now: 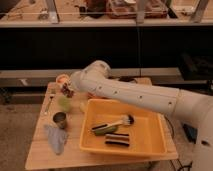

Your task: Place grapes in plastic cup

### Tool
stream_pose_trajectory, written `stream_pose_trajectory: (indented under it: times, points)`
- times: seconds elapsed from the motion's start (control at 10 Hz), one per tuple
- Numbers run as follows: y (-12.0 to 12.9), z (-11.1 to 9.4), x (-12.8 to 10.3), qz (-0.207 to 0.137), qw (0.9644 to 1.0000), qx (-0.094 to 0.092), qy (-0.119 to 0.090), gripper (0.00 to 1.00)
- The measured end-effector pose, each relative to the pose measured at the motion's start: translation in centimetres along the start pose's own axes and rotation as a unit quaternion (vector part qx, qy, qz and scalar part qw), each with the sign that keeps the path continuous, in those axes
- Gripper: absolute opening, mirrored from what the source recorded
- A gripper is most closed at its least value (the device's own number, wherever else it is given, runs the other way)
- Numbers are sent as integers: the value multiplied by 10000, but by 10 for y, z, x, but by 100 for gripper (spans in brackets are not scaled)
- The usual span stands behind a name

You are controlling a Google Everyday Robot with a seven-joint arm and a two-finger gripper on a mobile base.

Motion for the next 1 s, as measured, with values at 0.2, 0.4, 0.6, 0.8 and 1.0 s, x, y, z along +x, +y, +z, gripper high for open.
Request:
stream_pose_trajectory:
  times: [0.2,0.4,0.6,0.8,1.0]
  points:
    - [2,1,-1,20,10000,38,-36,10]
    - [-2,3,0,111,9997,-108,-176,10]
    - [-7,5,-3,303,9981,-280,-460,10]
    - [-8,6,-7,394,9966,-424,-590,10]
    - [-9,8,-12,420,9955,-601,-596,10]
